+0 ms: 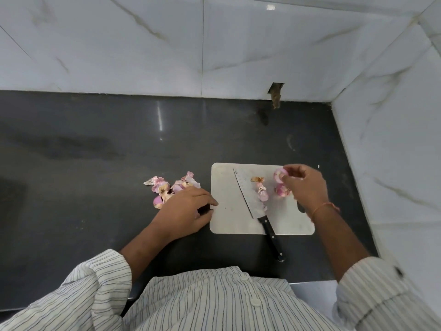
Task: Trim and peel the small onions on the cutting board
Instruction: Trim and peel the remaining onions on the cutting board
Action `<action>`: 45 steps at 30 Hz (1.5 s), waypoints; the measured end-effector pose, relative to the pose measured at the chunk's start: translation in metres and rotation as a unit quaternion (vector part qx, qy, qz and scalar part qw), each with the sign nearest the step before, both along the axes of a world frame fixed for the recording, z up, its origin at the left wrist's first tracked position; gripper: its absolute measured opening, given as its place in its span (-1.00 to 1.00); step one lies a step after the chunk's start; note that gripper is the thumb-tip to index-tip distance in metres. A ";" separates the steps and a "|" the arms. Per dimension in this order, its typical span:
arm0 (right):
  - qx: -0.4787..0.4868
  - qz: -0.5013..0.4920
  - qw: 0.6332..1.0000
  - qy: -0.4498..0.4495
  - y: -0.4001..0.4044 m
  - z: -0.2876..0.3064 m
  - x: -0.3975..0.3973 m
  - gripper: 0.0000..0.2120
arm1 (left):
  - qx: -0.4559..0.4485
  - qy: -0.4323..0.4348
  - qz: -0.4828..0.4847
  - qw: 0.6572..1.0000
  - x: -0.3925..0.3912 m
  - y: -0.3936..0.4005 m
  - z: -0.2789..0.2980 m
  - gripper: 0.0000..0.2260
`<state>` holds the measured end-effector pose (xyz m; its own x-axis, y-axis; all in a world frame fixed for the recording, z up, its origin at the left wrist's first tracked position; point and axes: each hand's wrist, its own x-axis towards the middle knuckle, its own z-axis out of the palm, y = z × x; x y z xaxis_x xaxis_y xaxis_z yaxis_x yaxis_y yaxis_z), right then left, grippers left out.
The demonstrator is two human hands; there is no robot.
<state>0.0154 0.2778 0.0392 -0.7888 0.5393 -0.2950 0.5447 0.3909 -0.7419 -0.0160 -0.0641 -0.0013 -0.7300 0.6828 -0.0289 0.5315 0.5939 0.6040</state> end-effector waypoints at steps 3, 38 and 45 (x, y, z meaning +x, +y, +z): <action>0.042 0.025 0.997 -0.052 0.025 -0.006 -0.018 -0.78 | 0.002 -0.010 -0.010 1.000 0.000 0.019 0.002 -0.74; 0.226 0.172 0.959 -0.020 -0.053 -0.007 0.045 -0.80 | 0.015 -0.130 0.077 0.988 0.026 0.072 0.002 -0.52; 0.157 0.206 0.966 -0.028 -0.105 -0.020 0.058 -0.69 | 0.027 -0.111 0.105 0.988 0.037 0.075 -0.011 -0.46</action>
